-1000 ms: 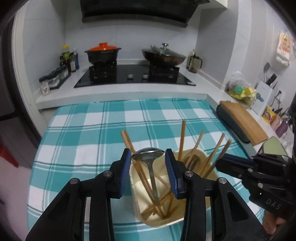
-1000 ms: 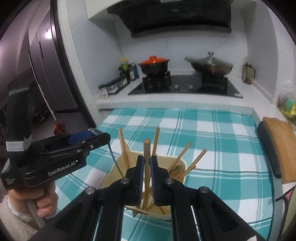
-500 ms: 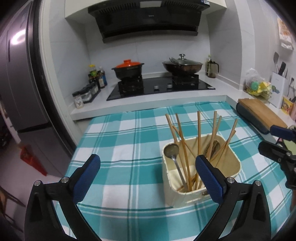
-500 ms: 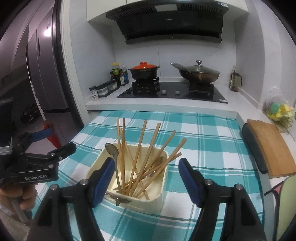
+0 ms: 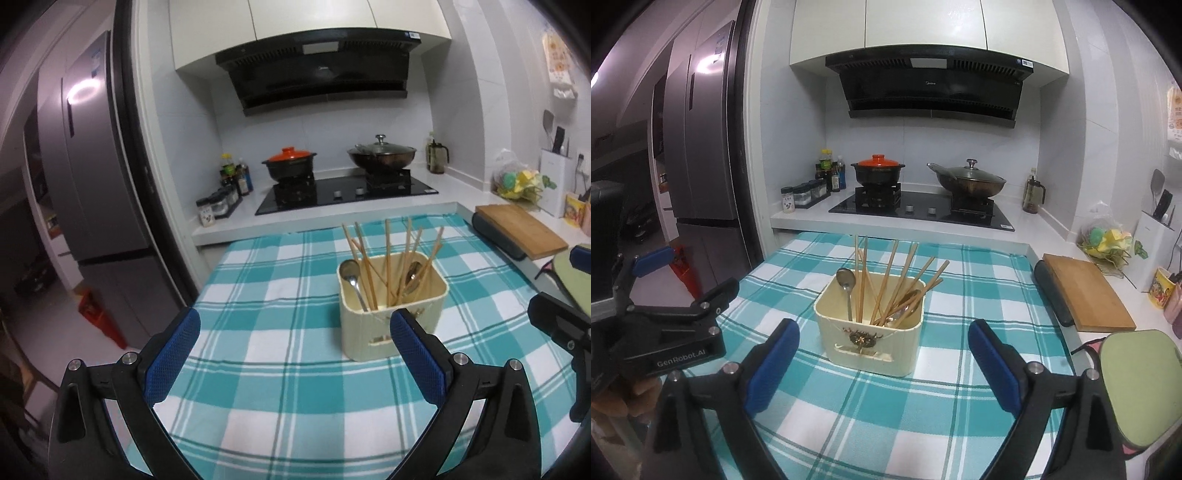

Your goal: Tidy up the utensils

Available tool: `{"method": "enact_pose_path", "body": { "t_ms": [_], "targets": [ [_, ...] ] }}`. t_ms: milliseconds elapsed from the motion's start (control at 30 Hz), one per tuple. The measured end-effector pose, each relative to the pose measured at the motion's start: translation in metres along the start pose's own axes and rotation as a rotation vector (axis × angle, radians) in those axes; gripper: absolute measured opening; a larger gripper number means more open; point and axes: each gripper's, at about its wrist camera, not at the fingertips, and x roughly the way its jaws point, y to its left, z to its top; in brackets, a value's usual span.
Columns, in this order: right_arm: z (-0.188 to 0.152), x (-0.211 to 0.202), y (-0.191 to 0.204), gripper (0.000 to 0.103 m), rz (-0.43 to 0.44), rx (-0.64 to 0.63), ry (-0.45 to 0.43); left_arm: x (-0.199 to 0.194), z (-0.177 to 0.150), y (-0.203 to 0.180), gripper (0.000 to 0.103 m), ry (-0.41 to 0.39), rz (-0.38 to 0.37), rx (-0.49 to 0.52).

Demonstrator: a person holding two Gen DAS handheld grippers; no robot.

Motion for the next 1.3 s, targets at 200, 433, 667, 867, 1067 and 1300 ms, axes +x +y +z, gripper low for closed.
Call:
{"method": "enact_pose_path", "body": {
  "t_ms": [200, 433, 667, 867, 1067, 1300],
  "targets": [
    [-0.021, -0.042, 0.018, 0.102, -0.04, -0.003, -0.015, -0.033, -0.024, 0.016, 0.103, 0.047, -0.08, -0.07],
    [-0.038, -0.073, 0.036, 0.102, -0.043, -0.015, -0.006, -0.063, -0.042, 0.02, 0.103, 0.054, -0.079, -0.083],
    [-0.043, -0.087, 0.043, 0.102, -0.03, -0.003, -0.001, -0.077, -0.044, 0.021, 0.103, 0.05, -0.078, -0.064],
    [-0.041, -0.092, 0.044, 0.102, -0.05, -0.009, -0.007, -0.082, -0.043, 0.021, 0.103, 0.041, -0.078, -0.069],
    [-0.042, -0.094, 0.043, 0.102, -0.048, 0.005, -0.001, -0.084, -0.041, 0.02, 0.103, 0.042, -0.083, -0.058],
    [-0.042, -0.099, 0.043, 0.102, -0.05, 0.003, -0.006, -0.085, -0.041, 0.018, 0.103, 0.047, -0.084, -0.062]
  ]
}}
